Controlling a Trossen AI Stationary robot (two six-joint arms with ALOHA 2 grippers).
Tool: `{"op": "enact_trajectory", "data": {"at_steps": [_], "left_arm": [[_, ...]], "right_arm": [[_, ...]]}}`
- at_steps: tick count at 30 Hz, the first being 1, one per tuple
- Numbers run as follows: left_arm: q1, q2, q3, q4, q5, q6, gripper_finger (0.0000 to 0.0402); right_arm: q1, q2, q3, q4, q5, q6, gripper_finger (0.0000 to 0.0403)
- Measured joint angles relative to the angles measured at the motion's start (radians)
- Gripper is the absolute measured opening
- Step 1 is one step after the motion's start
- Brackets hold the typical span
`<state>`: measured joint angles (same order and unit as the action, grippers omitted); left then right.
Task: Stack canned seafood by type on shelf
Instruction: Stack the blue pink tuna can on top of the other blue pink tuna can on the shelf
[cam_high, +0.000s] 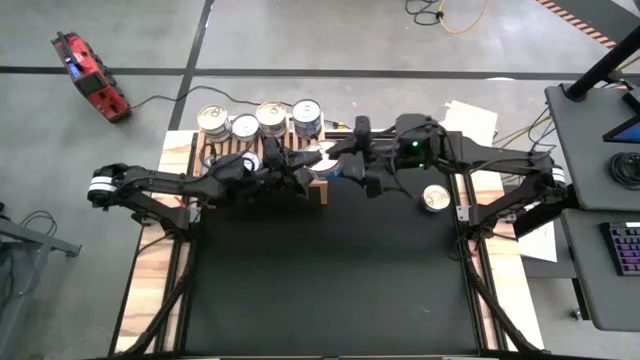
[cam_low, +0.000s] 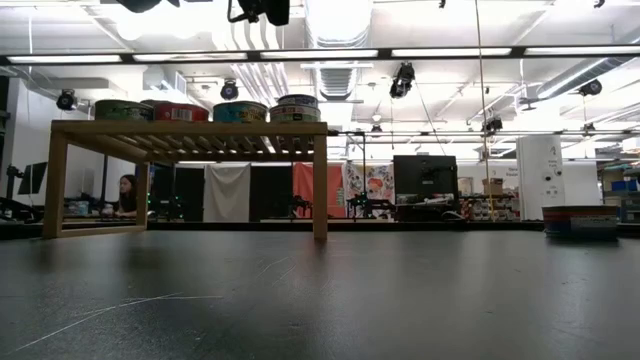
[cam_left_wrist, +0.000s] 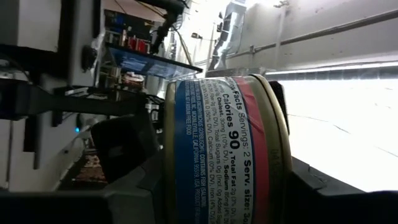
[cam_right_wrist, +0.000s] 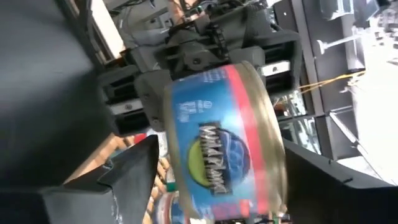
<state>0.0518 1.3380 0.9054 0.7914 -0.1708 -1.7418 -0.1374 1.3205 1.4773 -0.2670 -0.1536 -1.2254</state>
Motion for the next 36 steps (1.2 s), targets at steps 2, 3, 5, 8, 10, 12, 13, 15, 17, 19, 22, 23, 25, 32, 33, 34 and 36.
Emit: {"op": "enact_trajectory", "data": {"at_steps": [2,3,5,8,10,12,13,15,17,19,22,23,25,32,33,34,36], "left_arm": [[-0.006,0.001,0.0,-0.002,0.0,0.005,0.0169],[-0.008,0.002,0.0,-0.002,0.0,0.007,0.0169],[-0.011,0.002,0.0,-0.002,0.0,0.024,0.0169],[-0.011,0.001,0.0,-0.004,0.001,0.033,0.0169],[-0.011,0.0,0.0,-0.009,0.005,0.031,0.0185],[-0.012,0.0,0.0,-0.006,0.012,0.052,0.0213],[-0.011,0.0,0.0,-0.002,0.022,0.071,0.0227],[-0.01,0.0,0.0,0.01,0.035,0.12,0.0247],[-0.01,0.0,0.0,0.019,0.041,0.161,0.0259],[-0.006,0.0,0.0,0.051,0.04,0.212,0.0266],[0.002,-0.001,0.0,0.094,0.046,0.294,0.0269],[0.005,-0.001,0.0,0.101,0.047,0.324,0.027],[0.011,-0.001,0.0,0.112,0.048,0.4,0.0271],[0.031,-0.007,0.001,0.147,0.022,0.669,0.0271],[0.032,-0.007,0.001,0.153,0.022,0.694,0.0271],[0.032,-0.007,0.001,0.159,0.022,0.726,0.0271],[0.032,-0.012,0.002,0.159,0.025,0.816,0.0272]], "right_arm": [[0.006,0.007,0.0,0.005,0.001,-0.003,0.027],[0.009,0.01,0.0,0.005,0.0,-0.003,0.0262],[0.013,0.015,0.0,0.018,0.0,0.002,0.0244],[0.013,0.016,0.001,0.013,0.0,-0.007,0.0214],[0.013,0.016,0.001,0.013,-0.002,-0.02,0.0193],[0.013,0.016,0.001,0.011,-0.002,0.003,0.0184],[0.013,0.016,0.001,0.014,-0.001,0.017,0.0184],[0.013,0.013,0.001,0.018,-0.001,0.031,0.0184],[0.013,0.012,0.001,0.02,0.002,0.054,0.0184],[0.013,0.006,0.001,0.036,0.017,0.081,0.0184],[0.013,-0.009,0.001,0.057,0.064,0.083,0.0184],[0.013,-0.013,0.001,0.06,0.073,0.084,0.0184],[0.013,-0.022,0.0,0.072,0.093,0.087,0.0184],[0.004,-0.062,0.001,0.094,0.179,0.243,0.0184],[0.003,-0.062,0.001,0.092,0.189,0.265,0.0184],[0.003,-0.062,0.001,0.087,0.198,0.276,0.0184],[0.004,-0.062,0.0,0.089,0.211,0.3,0.0184]]}}
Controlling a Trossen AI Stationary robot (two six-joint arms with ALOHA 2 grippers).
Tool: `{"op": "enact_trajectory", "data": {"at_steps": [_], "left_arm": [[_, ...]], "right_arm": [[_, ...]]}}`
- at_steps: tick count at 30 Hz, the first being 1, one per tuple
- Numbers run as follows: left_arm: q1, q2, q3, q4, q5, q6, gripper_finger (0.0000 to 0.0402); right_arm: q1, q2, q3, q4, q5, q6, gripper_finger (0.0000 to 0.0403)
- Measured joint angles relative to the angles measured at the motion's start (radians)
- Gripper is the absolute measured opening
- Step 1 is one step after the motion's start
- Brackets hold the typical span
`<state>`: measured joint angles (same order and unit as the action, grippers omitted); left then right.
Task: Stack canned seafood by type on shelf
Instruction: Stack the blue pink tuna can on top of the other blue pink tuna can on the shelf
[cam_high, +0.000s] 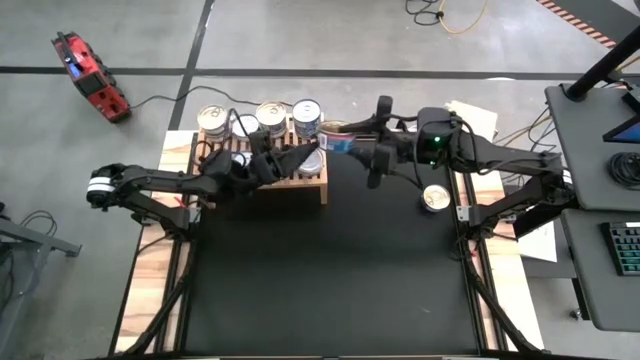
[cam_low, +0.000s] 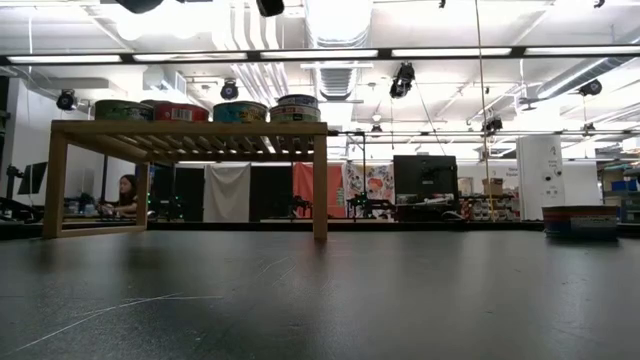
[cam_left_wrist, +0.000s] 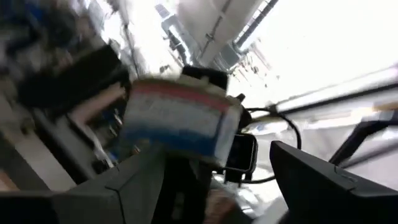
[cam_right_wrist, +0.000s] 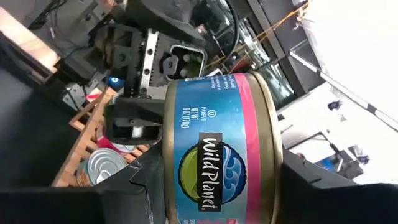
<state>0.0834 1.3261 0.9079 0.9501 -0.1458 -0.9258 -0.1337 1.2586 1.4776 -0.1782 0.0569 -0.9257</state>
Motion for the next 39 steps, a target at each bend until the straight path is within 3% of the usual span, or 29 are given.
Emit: {"op": "enact_trajectory", "data": {"at_steps": [5,8,11,14,17,24,32,39], "left_arm": [[-0.013,-0.039,0.052,0.004,0.014,0.42,0.0272],[-0.028,-0.079,0.092,-0.08,0.023,0.696,0.0272],[-0.043,-0.122,0.163,-0.302,-0.067,0.94,0.0272],[-0.055,-0.13,0.272,-0.625,-0.208,1.133,0.0272],[-0.057,-0.094,0.408,-0.924,-0.261,1.19,0.0272],[-0.064,0.052,0.683,-1.337,-0.265,1.284,0.0272],[-0.079,0.221,0.963,-1.678,-0.272,1.317,0.0272],[-0.08,0.329,1.118,-1.743,-0.301,1.392,0.0272]], "right_arm": [[0.0,-0.008,0.0,-0.014,0.008,0.071,0.0184],[0.0,-0.016,0.0,-0.02,0.023,0.094,0.0184],[0.0,-0.024,0.0,-0.031,0.023,0.149,0.0184],[0.0,-0.022,0.0,-0.079,0.021,0.21,0.0184],[0.0,-0.012,0.0,-0.13,0.02,0.247,0.0184],[0.0,0.012,-0.001,-0.195,0.019,0.281,0.0184],[0.0,0.013,-0.001,-0.204,0.019,0.298,0.0184],[0.0,0.013,-0.001,-0.224,0.024,0.298,0.0184]]}}
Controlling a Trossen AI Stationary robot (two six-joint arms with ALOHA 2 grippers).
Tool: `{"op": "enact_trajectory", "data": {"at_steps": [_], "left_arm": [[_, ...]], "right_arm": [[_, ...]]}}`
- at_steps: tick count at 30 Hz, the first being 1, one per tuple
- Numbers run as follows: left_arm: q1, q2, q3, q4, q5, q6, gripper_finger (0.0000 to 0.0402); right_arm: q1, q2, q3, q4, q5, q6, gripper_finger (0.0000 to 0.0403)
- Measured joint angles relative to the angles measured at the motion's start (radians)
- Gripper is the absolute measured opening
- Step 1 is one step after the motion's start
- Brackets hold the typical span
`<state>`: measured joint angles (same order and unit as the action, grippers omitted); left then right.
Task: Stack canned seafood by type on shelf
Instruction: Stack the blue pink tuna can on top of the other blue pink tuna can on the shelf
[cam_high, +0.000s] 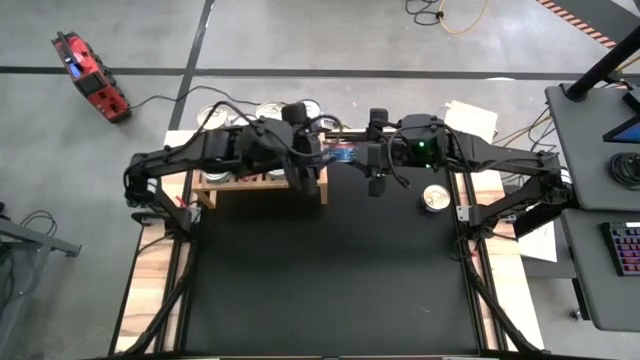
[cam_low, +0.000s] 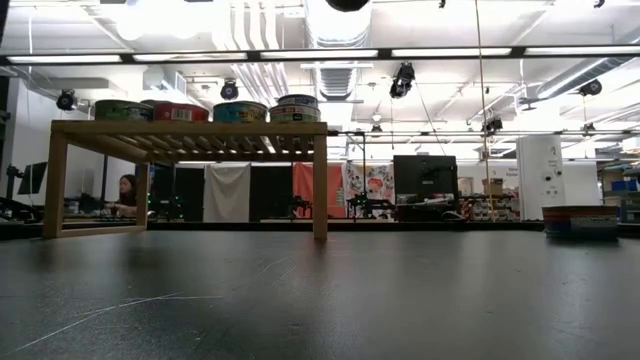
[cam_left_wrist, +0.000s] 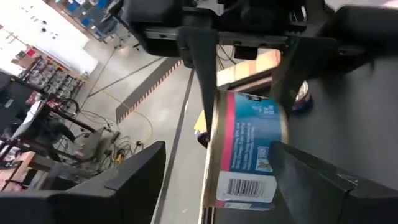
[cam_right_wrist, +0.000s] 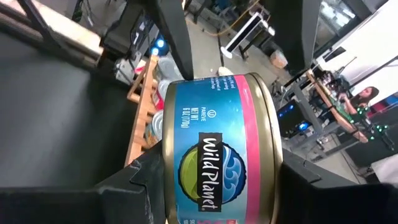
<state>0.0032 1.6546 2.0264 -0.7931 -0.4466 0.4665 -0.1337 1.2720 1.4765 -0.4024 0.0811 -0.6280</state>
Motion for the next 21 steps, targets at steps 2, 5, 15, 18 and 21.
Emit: {"op": "enact_trajectory", "data": {"at_steps": [2,5,15,18,21], "left_arm": [[0.0,0.022,0.027,-0.028,-0.002,0.012,0.0272],[0.0,0.04,0.058,-0.071,0.002,0.021,0.0272],[-0.002,-0.001,0.074,-0.117,0.011,-0.022,0.0272],[-0.002,-0.005,0.118,-0.177,0.012,-0.058,0.0272],[-0.002,-0.006,0.126,-0.195,0.019,-0.101,0.0272]], "right_arm": [[-0.001,0.0,-0.001,-0.008,0.0,0.0,0.0184],[-0.001,0.0,-0.002,-0.016,0.001,0.0,0.0184],[0.0,0.001,-0.006,-0.011,-0.002,0.001,0.0183],[0.0,0.001,-0.006,-0.014,-0.002,0.001,0.0183],[0.0,0.001,-0.006,-0.013,-0.002,0.0,0.0183]]}}
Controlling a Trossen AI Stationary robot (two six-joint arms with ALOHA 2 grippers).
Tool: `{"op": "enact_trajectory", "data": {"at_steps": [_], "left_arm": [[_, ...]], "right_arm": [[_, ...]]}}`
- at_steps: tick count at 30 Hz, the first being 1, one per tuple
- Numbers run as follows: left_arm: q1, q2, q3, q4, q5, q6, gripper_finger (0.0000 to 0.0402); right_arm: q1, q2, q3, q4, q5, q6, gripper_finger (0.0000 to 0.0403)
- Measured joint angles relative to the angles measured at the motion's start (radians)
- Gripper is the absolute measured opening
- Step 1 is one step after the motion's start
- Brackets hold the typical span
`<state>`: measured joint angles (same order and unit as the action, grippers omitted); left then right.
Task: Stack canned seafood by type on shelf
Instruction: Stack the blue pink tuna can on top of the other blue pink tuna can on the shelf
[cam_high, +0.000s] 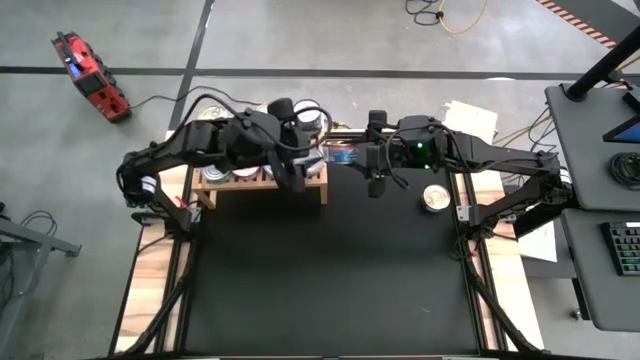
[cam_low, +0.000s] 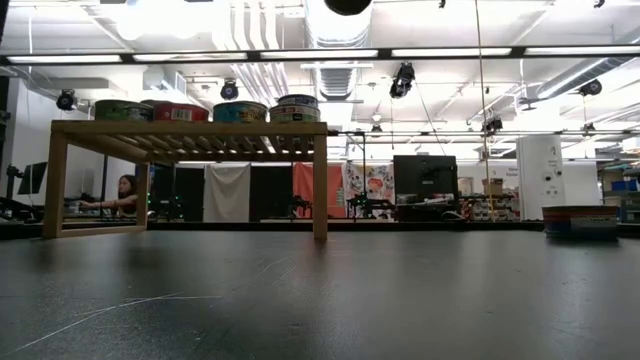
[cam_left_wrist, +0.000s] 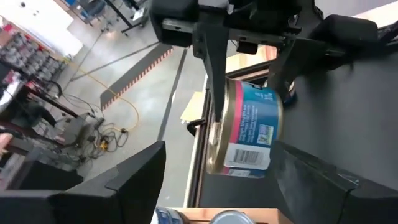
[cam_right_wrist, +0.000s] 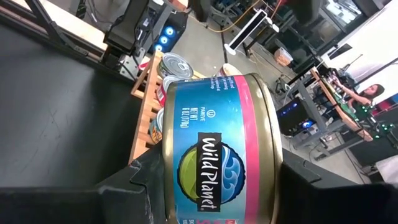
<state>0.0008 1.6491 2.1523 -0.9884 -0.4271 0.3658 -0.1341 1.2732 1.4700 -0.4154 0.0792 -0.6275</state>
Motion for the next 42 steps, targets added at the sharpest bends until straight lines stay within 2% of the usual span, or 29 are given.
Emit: {"op": "enact_trajectory", "data": {"at_steps": [7,26,36,39,42], "left_arm": [[-0.004,0.005,-0.036,-0.003,0.021,-0.022,0.0272],[-0.004,0.067,-0.037,0.022,0.019,-0.034,0.0272],[-0.004,0.097,-0.038,0.071,0.016,0.015,0.0271],[-0.004,0.097,-0.038,0.071,0.015,0.015,0.0255],[-0.003,0.097,-0.038,0.07,0.014,0.015,0.0218]], "right_arm": [[0.0,0.0,0.0,-0.001,0.0,-0.001,0.0183],[0.0,0.0,0.0,0.001,0.0,-0.001,0.0183],[0.0,0.0,-0.001,0.0,0.0,0.0,0.0183],[0.0,0.0,-0.001,0.0,0.0,0.0,0.0183],[0.001,0.0,-0.001,-0.001,0.0,0.0,0.0183]]}}
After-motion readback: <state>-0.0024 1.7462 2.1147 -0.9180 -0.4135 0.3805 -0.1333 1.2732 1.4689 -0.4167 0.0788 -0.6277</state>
